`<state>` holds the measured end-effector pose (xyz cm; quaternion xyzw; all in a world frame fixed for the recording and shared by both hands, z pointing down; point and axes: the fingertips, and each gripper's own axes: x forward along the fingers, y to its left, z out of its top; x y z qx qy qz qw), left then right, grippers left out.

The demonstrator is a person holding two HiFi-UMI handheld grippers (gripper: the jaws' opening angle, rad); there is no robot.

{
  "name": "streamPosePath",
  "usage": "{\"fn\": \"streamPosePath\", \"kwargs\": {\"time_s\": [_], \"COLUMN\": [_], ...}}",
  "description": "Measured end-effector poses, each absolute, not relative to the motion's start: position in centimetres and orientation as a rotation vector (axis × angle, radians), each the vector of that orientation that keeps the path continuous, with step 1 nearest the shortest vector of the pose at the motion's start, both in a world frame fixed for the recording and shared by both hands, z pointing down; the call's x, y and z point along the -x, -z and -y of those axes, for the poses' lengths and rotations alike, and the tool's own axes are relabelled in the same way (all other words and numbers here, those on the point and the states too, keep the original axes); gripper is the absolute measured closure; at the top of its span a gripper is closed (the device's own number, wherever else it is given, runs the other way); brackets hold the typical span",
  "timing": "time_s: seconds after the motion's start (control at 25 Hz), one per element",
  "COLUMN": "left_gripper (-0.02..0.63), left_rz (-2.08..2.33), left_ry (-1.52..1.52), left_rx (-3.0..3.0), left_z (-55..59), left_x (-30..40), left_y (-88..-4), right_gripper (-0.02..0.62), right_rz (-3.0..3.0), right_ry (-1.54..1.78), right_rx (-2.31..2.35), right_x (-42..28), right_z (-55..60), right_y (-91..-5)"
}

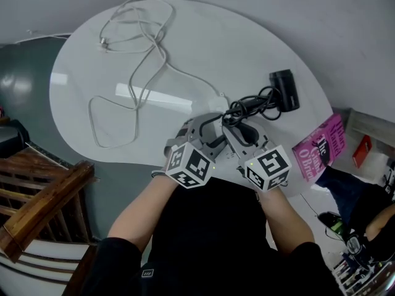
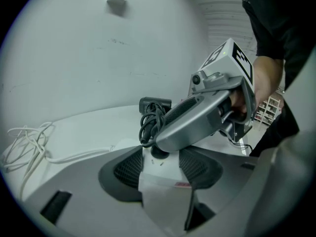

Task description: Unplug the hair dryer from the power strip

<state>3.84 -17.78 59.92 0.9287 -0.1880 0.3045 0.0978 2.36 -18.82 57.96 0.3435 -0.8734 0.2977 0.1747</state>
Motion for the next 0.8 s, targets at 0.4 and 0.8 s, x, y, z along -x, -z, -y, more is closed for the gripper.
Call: {"fn": "streamPosePath", "kwargs": {"time_s": [0.4, 0.8], "left_gripper": [0.382, 0.383], "left_rz": [0.588, 0.574], "left_ry": [-0.911, -0.922], "left_rx": [-2.773, -2.79], "left_z": [17.72, 17.56], "left_x": [-3.74, -3.71], "left_y": [-60.03, -60.11], "right_gripper": [0.511, 0.52], "right_rz": [2.478, 2.489], "right_ry": [-0.761, -0.842], "right_rx": [-0.917, -0.914], "right_x": [-2.14, -2.16], "right_z": [18.75, 18.97], "right_y": [-57.5, -57.13]}}
